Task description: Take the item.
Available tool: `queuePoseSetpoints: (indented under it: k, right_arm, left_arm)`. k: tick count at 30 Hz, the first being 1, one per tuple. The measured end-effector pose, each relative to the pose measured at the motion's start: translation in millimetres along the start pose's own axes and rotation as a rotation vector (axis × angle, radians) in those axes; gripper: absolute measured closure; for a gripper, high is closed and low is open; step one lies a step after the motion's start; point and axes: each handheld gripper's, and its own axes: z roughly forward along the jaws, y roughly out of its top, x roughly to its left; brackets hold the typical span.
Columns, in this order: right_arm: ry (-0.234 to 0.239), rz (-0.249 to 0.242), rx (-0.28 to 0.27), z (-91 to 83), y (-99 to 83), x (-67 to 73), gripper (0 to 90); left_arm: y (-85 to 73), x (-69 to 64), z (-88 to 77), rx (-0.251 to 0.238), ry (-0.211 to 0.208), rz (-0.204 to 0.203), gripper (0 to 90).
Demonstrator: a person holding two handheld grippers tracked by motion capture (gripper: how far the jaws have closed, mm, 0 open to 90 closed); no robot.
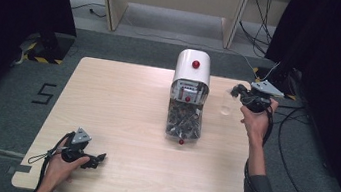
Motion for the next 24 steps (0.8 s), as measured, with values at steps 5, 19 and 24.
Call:
queuePoseSetpoints:
  k: [5,19,24]
  right_arm:
    - [-0.014,0.012,0.010,4.8,-1.7,-6.5,90.0]
    - [-0.039,0.025,0.048,26.0,-6.5,-12.4,90.0]
    - [-0.042,0.034,0.056,34.2,-10.3,-12.9,90.0]
  left_arm:
    - [0.0,0.0,0.0,0.000,0.000,0.000,0.0]
    - [0.0,0.0,0.0,0.000,0.000,0.000,0.0]
    - [0.0,-0.1,0.0,0.000,0.001,0.000,0.0]
